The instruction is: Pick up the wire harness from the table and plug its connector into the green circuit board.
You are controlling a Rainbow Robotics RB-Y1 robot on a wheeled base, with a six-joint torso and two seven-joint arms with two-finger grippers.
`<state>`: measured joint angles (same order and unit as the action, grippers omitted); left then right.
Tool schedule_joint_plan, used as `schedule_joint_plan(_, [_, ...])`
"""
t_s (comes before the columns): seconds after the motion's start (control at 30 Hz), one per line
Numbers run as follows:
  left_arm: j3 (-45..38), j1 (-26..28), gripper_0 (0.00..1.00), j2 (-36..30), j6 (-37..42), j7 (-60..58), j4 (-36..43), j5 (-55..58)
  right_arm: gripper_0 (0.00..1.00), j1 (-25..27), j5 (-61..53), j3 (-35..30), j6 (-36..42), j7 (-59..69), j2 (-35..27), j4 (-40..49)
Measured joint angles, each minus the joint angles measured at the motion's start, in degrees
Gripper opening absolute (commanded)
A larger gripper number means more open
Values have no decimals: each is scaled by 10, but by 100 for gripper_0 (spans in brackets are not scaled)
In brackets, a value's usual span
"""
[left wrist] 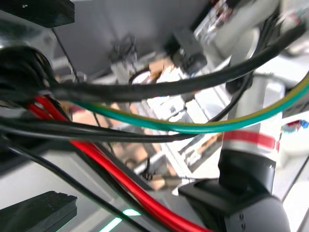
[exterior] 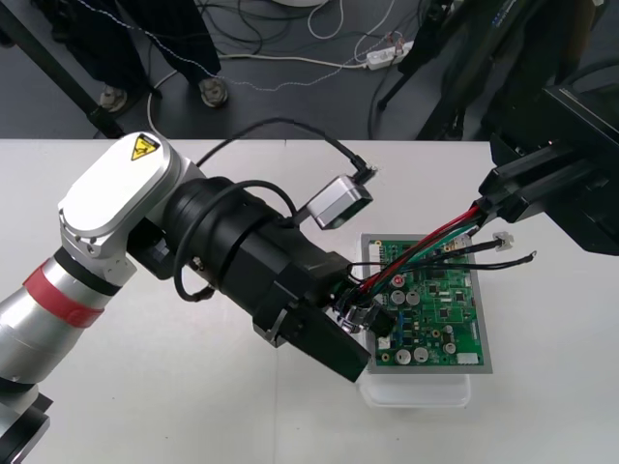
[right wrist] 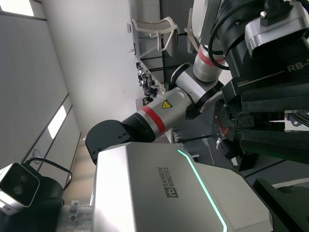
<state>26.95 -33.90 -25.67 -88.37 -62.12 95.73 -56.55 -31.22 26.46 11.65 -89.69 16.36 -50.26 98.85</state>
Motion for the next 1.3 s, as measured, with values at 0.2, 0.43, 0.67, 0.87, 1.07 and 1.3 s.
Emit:
schedule_joint_plan(0.2, [-34,0,100,-9,0,37,0,-8,0,0,0,0,0,0,0,-4])
schedule_joint_plan(0.43, [-70,0,100,-54,0,49,18,-9,0,10,5,0,0,0,0,-4])
schedule_joint_plan(0.67, [-133,6,100,-97,3,49,42,-9,0,25,12,0,0,0,-7,-3])
schedule_joint_plan(0.87, [-176,46,100,-123,47,49,104,-5,0,41,12,0,0,0,-26,20])
schedule_joint_plan(1.07, [-178,99,100,-153,147,49,192,-1,0,70,17,-16,25,0,-31,57])
schedule_joint_plan(1.3, [-178,151,100,-158,254,49,277,-32,0,105,18,-39,116,0,-31,101])
